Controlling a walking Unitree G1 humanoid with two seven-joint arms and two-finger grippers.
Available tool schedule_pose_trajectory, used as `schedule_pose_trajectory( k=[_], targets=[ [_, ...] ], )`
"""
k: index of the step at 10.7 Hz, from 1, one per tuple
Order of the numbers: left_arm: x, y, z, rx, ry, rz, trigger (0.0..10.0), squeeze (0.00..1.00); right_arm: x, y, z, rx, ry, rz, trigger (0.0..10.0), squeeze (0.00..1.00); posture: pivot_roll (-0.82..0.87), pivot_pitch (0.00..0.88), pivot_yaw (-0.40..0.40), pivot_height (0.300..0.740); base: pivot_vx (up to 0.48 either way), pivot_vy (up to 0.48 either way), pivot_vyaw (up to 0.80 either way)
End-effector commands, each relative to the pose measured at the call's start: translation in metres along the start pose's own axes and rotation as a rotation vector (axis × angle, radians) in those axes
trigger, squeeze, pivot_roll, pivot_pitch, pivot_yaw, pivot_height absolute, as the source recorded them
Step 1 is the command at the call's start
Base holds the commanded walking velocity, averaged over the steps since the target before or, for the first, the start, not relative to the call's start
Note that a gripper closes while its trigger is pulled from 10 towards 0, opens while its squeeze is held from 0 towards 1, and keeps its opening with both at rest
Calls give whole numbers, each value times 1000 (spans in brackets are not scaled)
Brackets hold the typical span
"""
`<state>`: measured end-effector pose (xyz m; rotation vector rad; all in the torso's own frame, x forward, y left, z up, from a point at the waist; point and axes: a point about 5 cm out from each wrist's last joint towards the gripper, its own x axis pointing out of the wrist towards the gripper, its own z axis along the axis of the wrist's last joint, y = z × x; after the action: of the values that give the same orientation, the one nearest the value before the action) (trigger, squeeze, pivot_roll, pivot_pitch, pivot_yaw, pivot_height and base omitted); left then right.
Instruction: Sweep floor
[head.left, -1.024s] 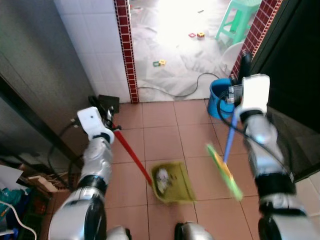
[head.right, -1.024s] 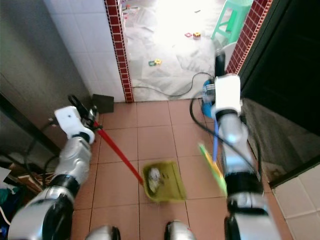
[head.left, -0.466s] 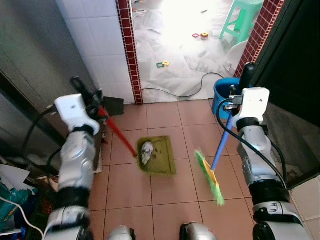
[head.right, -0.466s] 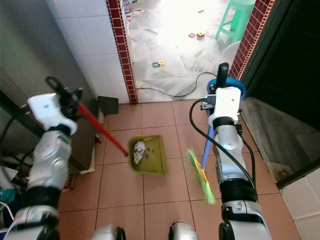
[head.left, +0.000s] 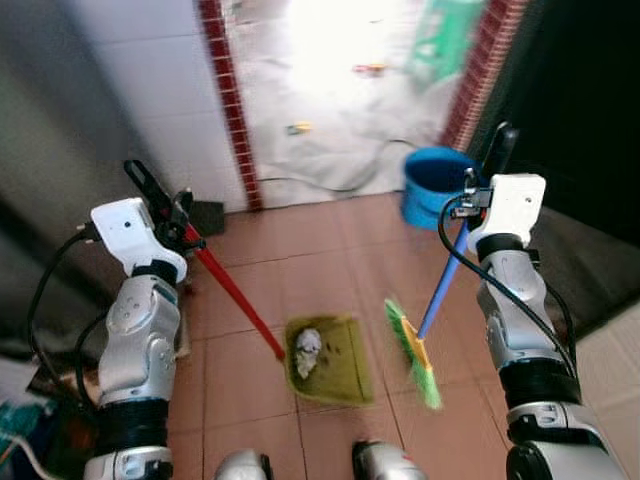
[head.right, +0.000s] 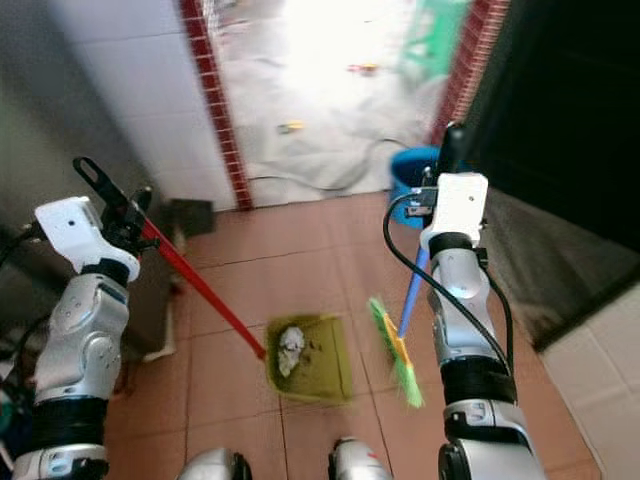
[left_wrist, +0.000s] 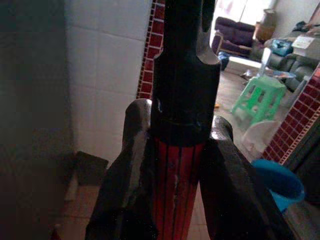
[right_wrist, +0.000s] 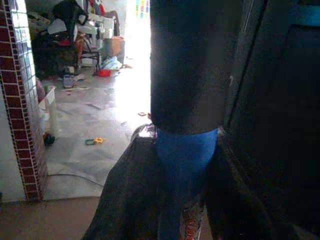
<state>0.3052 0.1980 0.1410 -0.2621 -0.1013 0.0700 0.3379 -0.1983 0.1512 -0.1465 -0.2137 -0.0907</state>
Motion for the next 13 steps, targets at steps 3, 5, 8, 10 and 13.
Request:
schedule_pose_trajectory(
  k=[3,5,8,10,13],
  targets=[
    [3,1,20,-7,-73,-11,10000,0,2,14,10,19,-44,37,10000,0,-85,2,60,740,84,0,-133],
    [2,-1,16,-4,-48,-25,10000,0,0,15,8,25,-39,39,10000,0,-85,11,69,740,276,0,0],
    [4,-6,23,-10,-64,-44,10000,0,1,19,7,29,-35,52,10000,0,-77,18,65,740,335,0,-729],
    [4,-5,24,-13,-67,-38,10000,0,3,20,8,28,-36,59,10000,0,-75,18,62,740,341,0,-763],
    [3,-11,26,-40,-73,-49,10000,0,1,23,8,27,-37,71,10000,0,-82,23,58,740,348,0,-700]
  ],
)
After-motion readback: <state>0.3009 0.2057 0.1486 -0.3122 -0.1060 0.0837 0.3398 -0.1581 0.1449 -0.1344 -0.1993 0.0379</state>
